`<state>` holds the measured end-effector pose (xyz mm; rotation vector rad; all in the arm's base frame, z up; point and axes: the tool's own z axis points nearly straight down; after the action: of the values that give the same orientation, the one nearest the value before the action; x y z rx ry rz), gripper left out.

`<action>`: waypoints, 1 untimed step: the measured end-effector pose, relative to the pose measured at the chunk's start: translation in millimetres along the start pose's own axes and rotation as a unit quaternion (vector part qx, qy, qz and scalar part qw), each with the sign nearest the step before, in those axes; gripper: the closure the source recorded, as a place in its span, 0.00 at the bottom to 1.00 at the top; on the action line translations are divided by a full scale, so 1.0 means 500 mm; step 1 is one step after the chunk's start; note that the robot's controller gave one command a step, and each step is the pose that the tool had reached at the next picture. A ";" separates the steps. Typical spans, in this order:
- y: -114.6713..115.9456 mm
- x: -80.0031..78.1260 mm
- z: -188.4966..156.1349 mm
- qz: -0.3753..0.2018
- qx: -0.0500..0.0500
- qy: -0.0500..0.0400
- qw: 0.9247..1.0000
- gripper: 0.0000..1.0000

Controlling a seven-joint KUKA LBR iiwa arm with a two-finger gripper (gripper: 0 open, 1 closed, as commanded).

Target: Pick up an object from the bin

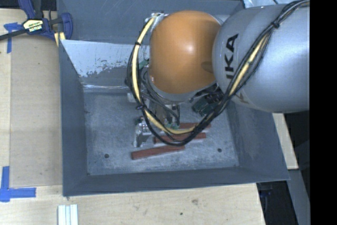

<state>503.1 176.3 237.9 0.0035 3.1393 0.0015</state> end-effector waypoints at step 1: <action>0.000 0.000 0.000 0.000 0.000 0.000 1.000 0.00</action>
Offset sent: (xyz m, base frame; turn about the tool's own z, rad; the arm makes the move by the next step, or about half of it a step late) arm -0.0009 -0.0453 -0.1679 0.2048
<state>503.1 176.3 237.9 0.0037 3.1394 0.0016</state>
